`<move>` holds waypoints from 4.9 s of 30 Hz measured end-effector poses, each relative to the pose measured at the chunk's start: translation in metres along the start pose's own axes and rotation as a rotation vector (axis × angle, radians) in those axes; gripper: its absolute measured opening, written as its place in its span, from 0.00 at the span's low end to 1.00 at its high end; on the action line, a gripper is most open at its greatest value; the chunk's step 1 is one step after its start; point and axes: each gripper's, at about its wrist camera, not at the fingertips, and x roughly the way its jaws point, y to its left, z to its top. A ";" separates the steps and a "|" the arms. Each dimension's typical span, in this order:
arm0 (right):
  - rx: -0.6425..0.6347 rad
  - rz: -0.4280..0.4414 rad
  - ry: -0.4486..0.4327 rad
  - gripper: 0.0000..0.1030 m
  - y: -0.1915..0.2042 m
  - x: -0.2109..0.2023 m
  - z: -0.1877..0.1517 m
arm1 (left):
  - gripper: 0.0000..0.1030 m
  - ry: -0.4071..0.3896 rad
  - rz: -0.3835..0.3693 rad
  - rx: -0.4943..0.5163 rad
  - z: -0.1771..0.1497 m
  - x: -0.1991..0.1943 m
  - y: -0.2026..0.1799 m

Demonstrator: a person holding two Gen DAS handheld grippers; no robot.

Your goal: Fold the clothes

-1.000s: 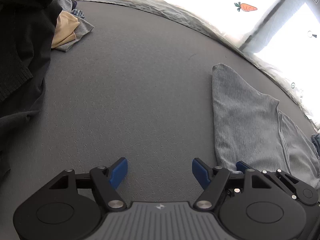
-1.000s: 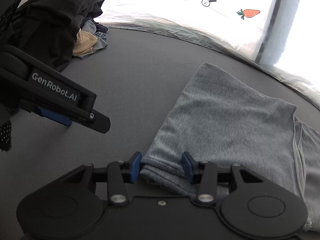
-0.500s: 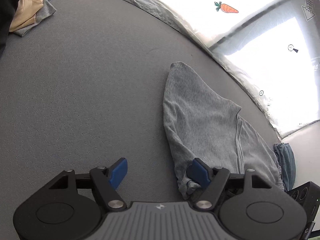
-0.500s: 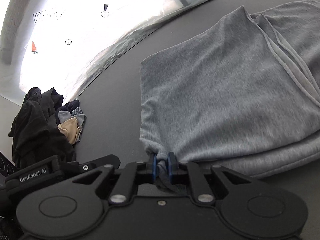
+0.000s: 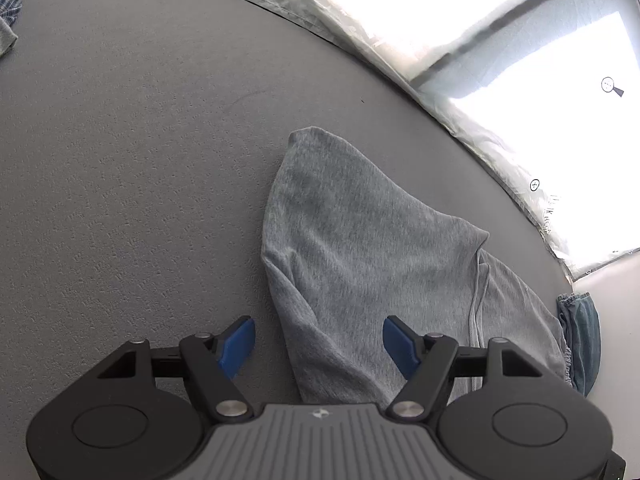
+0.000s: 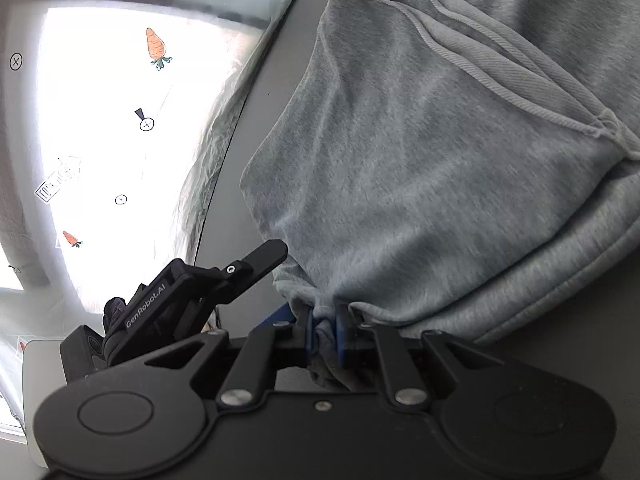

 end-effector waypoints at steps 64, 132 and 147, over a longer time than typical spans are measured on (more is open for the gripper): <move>0.430 0.420 0.033 0.11 -0.010 -0.014 0.016 | 0.09 -0.081 0.012 -0.086 0.061 -0.003 -0.004; -0.068 -0.114 -0.232 0.42 -0.094 -0.180 0.083 | 0.61 -0.146 0.361 0.250 -0.074 0.000 -0.128; -0.499 -0.381 -0.119 0.08 -0.051 -0.125 0.059 | 0.75 -0.050 0.314 0.207 -0.115 -0.005 -0.085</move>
